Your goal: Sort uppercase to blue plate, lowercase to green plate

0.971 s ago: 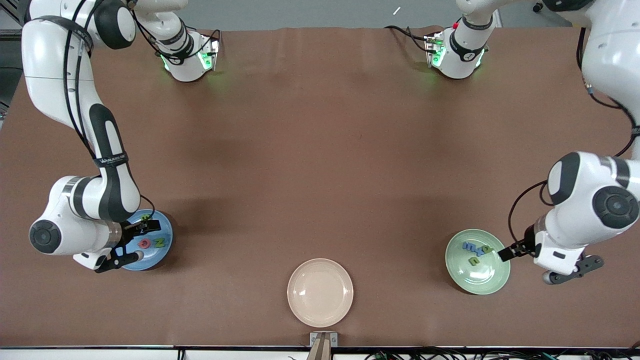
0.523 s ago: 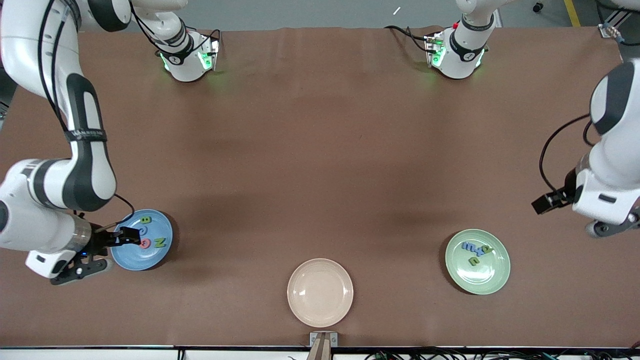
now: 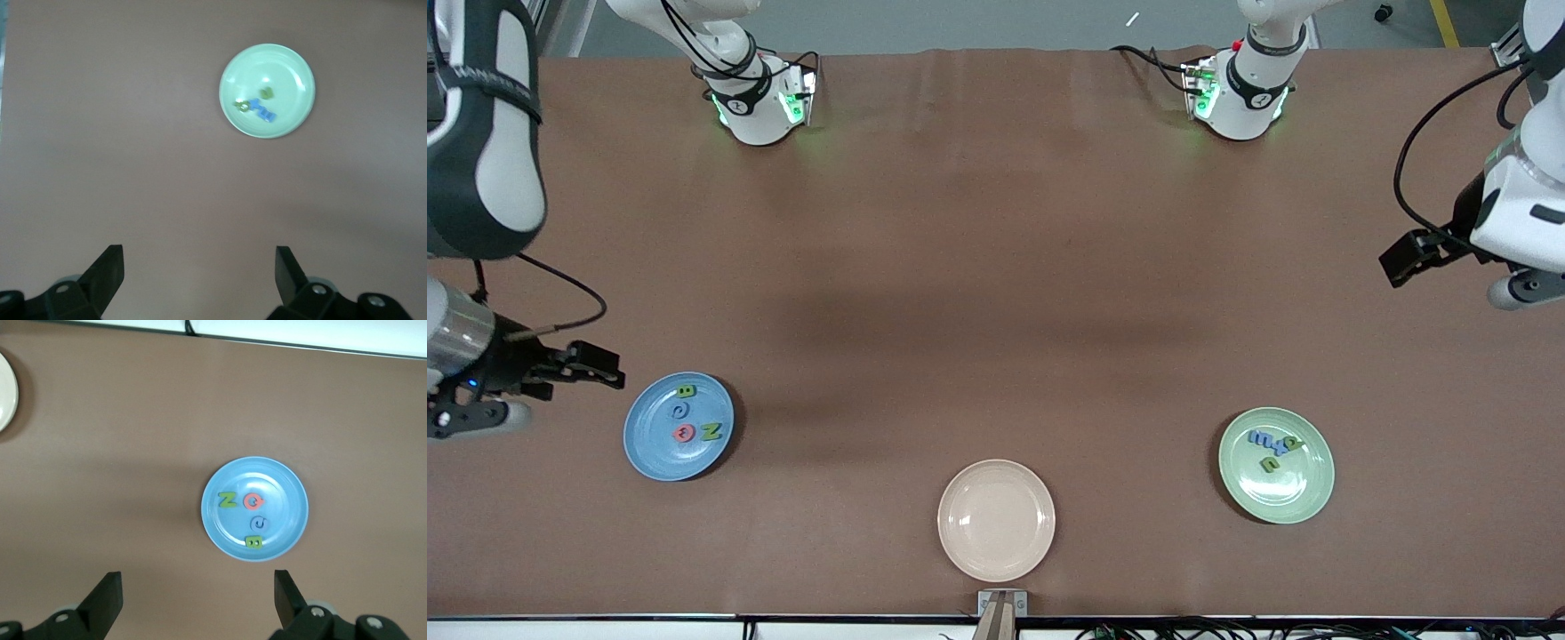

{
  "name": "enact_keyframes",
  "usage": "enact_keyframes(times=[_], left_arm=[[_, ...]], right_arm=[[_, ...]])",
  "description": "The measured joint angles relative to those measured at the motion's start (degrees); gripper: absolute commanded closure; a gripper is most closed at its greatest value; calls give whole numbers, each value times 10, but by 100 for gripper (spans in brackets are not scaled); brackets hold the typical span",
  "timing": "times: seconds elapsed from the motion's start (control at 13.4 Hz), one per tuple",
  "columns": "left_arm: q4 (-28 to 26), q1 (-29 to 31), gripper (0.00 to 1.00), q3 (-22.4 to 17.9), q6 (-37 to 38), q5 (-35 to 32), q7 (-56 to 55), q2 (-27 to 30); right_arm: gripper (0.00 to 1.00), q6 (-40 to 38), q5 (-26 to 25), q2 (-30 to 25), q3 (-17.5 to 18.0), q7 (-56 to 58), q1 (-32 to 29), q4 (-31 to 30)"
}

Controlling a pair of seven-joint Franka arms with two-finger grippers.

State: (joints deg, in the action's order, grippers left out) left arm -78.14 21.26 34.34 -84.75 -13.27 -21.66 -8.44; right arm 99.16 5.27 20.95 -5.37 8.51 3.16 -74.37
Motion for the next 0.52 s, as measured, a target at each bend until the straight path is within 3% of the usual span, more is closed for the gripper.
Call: enact_keyframes(times=[0.37,0.52], left_arm=[[-43,-134,0,-197,6,95,81,72],[-67,-169,0,-243,6,99,102,87]], right_arm=[[0,-10,0,-129,2,-67,-17,-87],[0,-11,-2,-168,22,-81,-26,-119]])
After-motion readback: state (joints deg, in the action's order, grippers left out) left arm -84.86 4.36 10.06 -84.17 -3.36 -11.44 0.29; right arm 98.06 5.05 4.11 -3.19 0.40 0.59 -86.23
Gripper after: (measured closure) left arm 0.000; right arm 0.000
